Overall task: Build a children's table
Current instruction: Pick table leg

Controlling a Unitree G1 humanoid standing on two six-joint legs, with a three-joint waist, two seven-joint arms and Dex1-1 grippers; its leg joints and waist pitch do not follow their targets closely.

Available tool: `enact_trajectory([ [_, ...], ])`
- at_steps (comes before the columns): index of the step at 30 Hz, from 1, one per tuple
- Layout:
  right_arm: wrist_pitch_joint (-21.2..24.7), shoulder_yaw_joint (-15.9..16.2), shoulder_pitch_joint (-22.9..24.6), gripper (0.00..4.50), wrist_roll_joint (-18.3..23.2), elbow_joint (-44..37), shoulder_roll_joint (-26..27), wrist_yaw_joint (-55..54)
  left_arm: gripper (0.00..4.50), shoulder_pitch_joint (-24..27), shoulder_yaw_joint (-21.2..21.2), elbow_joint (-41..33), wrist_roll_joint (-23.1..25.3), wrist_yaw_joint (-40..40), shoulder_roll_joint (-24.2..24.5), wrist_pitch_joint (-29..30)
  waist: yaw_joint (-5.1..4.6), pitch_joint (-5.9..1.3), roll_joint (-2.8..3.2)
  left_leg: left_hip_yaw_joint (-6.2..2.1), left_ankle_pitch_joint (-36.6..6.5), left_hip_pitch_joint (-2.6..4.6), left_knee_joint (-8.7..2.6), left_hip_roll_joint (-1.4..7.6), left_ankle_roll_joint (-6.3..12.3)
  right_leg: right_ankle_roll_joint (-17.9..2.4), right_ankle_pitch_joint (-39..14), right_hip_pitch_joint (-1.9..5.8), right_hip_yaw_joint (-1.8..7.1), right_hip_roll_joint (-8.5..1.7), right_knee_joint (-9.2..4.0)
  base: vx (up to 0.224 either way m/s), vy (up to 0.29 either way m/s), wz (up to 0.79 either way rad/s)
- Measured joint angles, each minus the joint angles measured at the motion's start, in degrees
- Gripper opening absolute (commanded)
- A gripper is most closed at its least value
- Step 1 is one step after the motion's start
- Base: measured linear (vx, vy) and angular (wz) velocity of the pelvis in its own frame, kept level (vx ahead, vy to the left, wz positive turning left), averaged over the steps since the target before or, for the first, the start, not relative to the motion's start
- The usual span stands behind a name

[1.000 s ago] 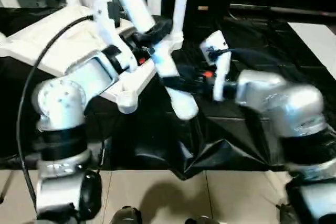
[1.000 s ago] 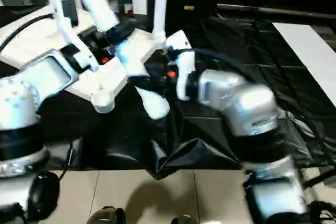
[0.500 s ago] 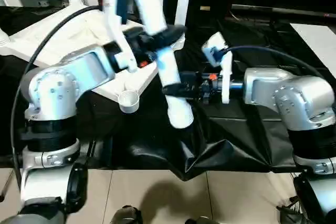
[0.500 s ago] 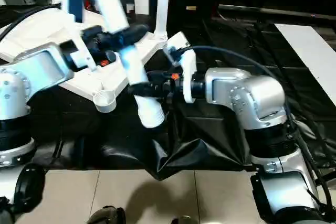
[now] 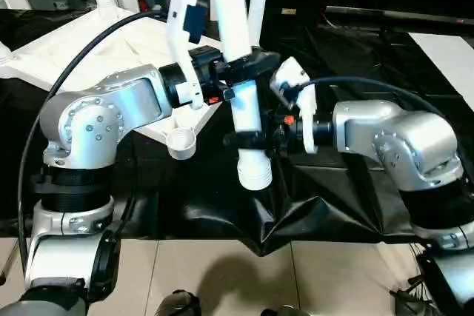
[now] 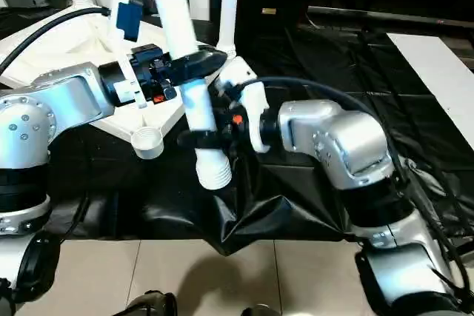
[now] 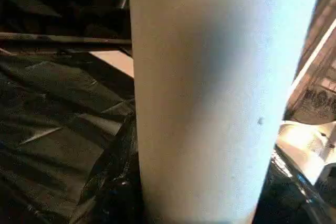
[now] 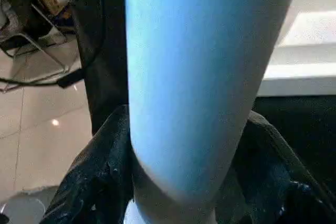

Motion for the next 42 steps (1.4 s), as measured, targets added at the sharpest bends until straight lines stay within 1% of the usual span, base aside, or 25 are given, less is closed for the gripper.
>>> enact_trajectory([
  [7, -0.41, 0.94, 0.11, 2.7, -0.51, 0.0, -0.12, 0.64, 1.8, -0.01, -0.47, -0.02, 0.03, -1.17, 0.42, -0.03, 0.01, 0.0, 0.0, 0.0, 0.0, 0.0, 0.0, 0.0, 0.0, 0.0, 0.0, 0.0, 0.0, 0.0, 0.01, 0.0, 0.0, 0.0],
  [13, -1.23, 1.03, 0.23, 2.7, -0.87, 0.01, -0.1, 1.18, 1.8, -0.01, -0.67, -0.65, 0.18, -1.96, 0.57, -0.03, 0.02, 0.0, 0.0, 0.0, 0.0, 0.0, 0.0, 0.0, 0.0, 0.0, 0.0, 0.0, 0.0, 0.0, 0.02, 0.0, 0.0, 0.0],
  [14, -1.22, 1.02, 0.27, 2.41, -0.86, 0.01, -0.07, 1.19, 1.8, -0.01, -0.68, -0.64, 0.18, -1.97, 0.57, -0.03, 0.02, 0.0, 0.0, 0.0, 0.0, 0.0, 0.0, 0.0, 0.0, 0.0, 0.0, 0.0, 0.0, 0.0, 0.02, 0.0, 0.0, 0.0],
  [15, -1.22, 1.02, 0.36, 2.33, -0.83, 0.01, 0.0, 1.2, 1.8, -0.01, -0.69, -0.64, 0.18, -2.0, 0.55, -0.03, 0.02, 0.0, 0.0, 0.0, 0.0, 0.0, 0.0, 0.0, 0.0, 0.0, 0.0, 0.0, 0.0, 0.0, 0.02, 0.0, 0.0, 0.0],
  [17, -1.22, 1.02, 0.57, 2.33, -0.7, 0.01, 0.27, 1.39, 1.8, -0.01, -0.7, -0.64, 0.2, -2.01, 0.56, -0.03, 0.01, 0.0, 0.0, 0.0, 0.0, 0.0, 0.0, 0.0, 0.0, 0.0, 0.0, 0.0, 0.0, 0.0, 0.02, 0.0, 0.0, 0.0],
  [19, -1.22, 1.02, 0.59, 2.05, -0.51, 0.01, 0.36, 1.42, 1.8, -0.01, -0.7, -0.65, 0.21, -2.01, 0.55, -0.03, 0.03, 0.0, 0.0, 0.0, 0.0, 0.0, 0.0, 0.0, 0.0, -0.01, 0.0, 0.0, 0.0, 0.0, 0.02, 0.0, 0.0, 0.0],
  [21, -1.2, 0.98, 0.61, 1.9, -0.48, 0.02, 0.37, 1.42, 1.8, -0.01, -0.7, -0.66, 0.21, -2.09, 0.57, -0.03, 0.05, 0.0, 0.0, 0.0, 0.0, 0.0, 0.0, 0.0, 0.0, -0.01, 0.0, 0.0, 0.0, 0.0, 0.02, 0.0, 0.0, 0.0],
  [30, -1.2, 0.86, 0.88, 1.85, -0.49, 0.02, 0.5, 1.37, 1.8, -0.01, -0.85, -0.67, 0.57, -2.24, 0.48, -0.02, 0.02, 0.0, 0.0, 0.0, 0.0, 0.0, 0.0, 0.0, 0.0, -0.01, 0.0, 0.0, 0.0, 0.0, 0.03, 0.0, 0.0, 0.0],
  [31, -1.2, 0.75, 0.96, 1.85, -0.49, 0.02, 0.56, 1.29, 2.36, -0.01, -0.75, -0.68, 0.64, -2.12, 0.22, -0.02, 0.04, 0.0, 0.0, 0.0, 0.0, 0.0, 0.0, 0.0, 0.0, -0.01, 0.0, 0.0, 0.0, 0.0, 0.03, 0.0, 0.0, 0.0],
  [32, -1.21, 0.54, 1.07, 1.85, -0.48, 0.02, 0.66, 1.25, 2.5, 0.0, -0.62, -0.68, 0.64, -2.02, 0.05, -0.03, 0.06, 0.0, 0.0, 0.0, 0.0, 0.0, 0.0, 0.0, 0.0, -0.01, 0.0, 0.0, -0.01, 0.0, 0.03, 0.0, 0.0, 0.0],
  [33, -1.26, 0.44, 1.15, 1.85, -0.52, 0.02, 0.82, 1.12, 2.5, -0.01, -0.58, -0.68, 0.56, -2.02, -0.11, -0.03, 0.06, 0.0, 0.0, 0.0, 0.0, 0.0, 0.0, 0.0, 0.0, -0.01, 0.01, 0.0, 0.0, 0.0, 0.03, 0.0, 0.0, 0.0],
  [35, -1.54, -0.36, 1.98, 1.85, -0.42, 0.0, 1.61, 0.7, 2.56, 0.13, -0.32, -0.71, 0.05, -2.02, -0.89, -0.27, 0.1, -0.01, -0.01, 0.0, 0.0, 0.0, 0.0, 0.0, 0.01, -0.01, 0.01, 0.01, -0.01, 0.0, 0.02, 0.0, 0.0, 0.0],
  [36, -1.96, -0.85, 2.53, 1.85, -0.25, -0.09, 2.23, 0.33, 2.76, 0.49, 0.06, -0.73, 0.0, -1.94, -1.43, -0.84, 0.09, -0.02, 0.0, 0.01, 0.0, 0.0, 0.0, 0.0, 0.01, -0.01, 0.01, 0.01, 0.0, 0.0, 0.03, 0.0, 0.0, 0.0],
  [37, -2.3, -1.27, 3.02, 1.85, -0.12, -0.16, 2.81, 0.03, 2.76, 0.98, 0.33, -0.81, -0.04, -1.92, -1.89, -1.73, 0.09, -0.02, 0.0, 0.01, 0.0, 0.0, 0.01, 0.0, 0.01, -0.02, 0.01, 0.0, -0.01, 0.0, 0.04, 0.0, 0.0, 0.0],
  [38, -2.32, -1.8, 3.37, 1.85, 0.19, -0.15, 3.43, -0.62, 2.88, 1.79, 0.87, -1.09, -0.07, -1.84, -2.78, -2.98, 0.09, -0.02, 0.0, 0.0, 0.0, 0.0, 0.0, 0.01, 0.01, -0.02, 0.01, 0.01, -0.01, 0.0, 0.04, 0.0, 0.0, 0.0],
  [39, -2.39, -3.32, 3.92, 1.85, 0.61, -0.16, 4.56, -1.42, 2.96, 2.54, 2.18, -1.26, -0.16, -1.79, -4.39, -5.1, 0.09, -0.02, 0.0, 0.0, 0.0, 0.01, 0.01, 0.01, 0.01, -0.02, 0.01, 0.01, -0.01, 0.0, 0.04, 0.0, 0.0, 0.0],
  [40, -2.5, -5.42, 4.7, 1.85, 1.66, -0.15, 6.04, -2.71, 2.97, 3.3, 3.9, -1.26, -0.55, -1.67, -7.11, -8.51, 0.13, -0.02, 0.0, 0.01, 0.0, 0.0, 0.01, 0.01, 0.01, -0.04, 0.02, 0.01, -0.01, 0.0, 0.04, 0.0, 0.0, 0.0],
  [41, -2.58, -6.25, 4.85, 1.85, 2.3, -0.17, 6.73, -3.37, 2.97, 3.6, 4.86, -1.23, -1.14, -1.51, -8.38, -10.4, 0.15, -0.02, 0.0, 0.01, 0.01, 0.0, 0.01, 0.01, 0.01, -0.06, 0.03, 0.01, -0.01, -0.01, 0.03, 0.0, 0.0, 0.0],
  [42, -2.75, -7.15, 5.02, 1.85, 2.73, -0.19, 7.27, -3.88, 2.97, 3.87, 6.85, -1.12, -2.46, -0.84, -10.55, -12.03, 0.22, -0.03, 0.02, 0.0, 0.01, 0.01, 0.01, 0.01, 0.01, -0.07, 0.04, 0.03, -0.02, -0.01, 0.04, 0.0, 0.0, 0.0],
])
